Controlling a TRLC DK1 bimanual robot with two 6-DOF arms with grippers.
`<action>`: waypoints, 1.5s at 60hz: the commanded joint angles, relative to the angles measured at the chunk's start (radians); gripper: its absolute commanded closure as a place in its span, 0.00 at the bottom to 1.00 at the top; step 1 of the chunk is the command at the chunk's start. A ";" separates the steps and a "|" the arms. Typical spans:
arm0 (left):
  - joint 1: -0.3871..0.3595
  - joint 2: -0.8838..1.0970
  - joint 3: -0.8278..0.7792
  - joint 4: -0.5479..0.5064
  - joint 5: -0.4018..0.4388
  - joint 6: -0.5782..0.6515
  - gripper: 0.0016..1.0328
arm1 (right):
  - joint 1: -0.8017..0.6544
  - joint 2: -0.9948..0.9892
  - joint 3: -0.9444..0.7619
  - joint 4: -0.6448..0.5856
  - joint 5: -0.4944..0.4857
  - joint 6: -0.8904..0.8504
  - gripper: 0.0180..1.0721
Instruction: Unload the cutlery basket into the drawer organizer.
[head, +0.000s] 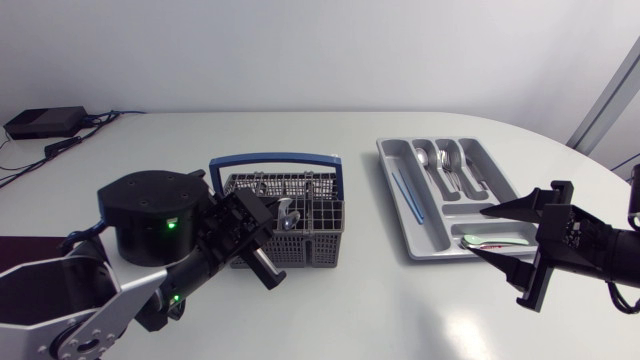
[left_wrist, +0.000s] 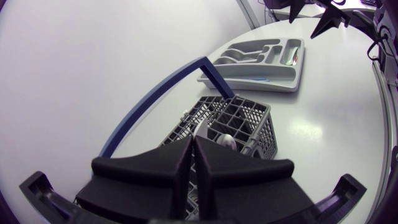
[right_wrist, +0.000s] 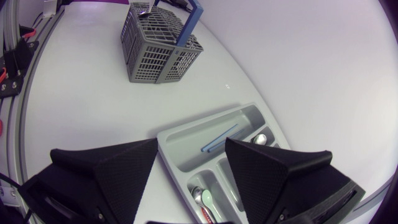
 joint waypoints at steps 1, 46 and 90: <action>-0.011 -0.032 -0.013 -0.010 0.003 0.000 0.94 | 0.011 -0.005 -0.029 -0.007 0.001 0.010 0.25; 0.050 -0.001 0.087 -0.148 0.009 -0.201 0.97 | 0.012 -0.034 -0.039 -0.021 0.001 0.011 0.25; -0.014 0.000 0.283 -0.444 -0.031 -0.339 0.97 | 0.008 -0.028 -0.042 -0.014 0.003 0.010 0.25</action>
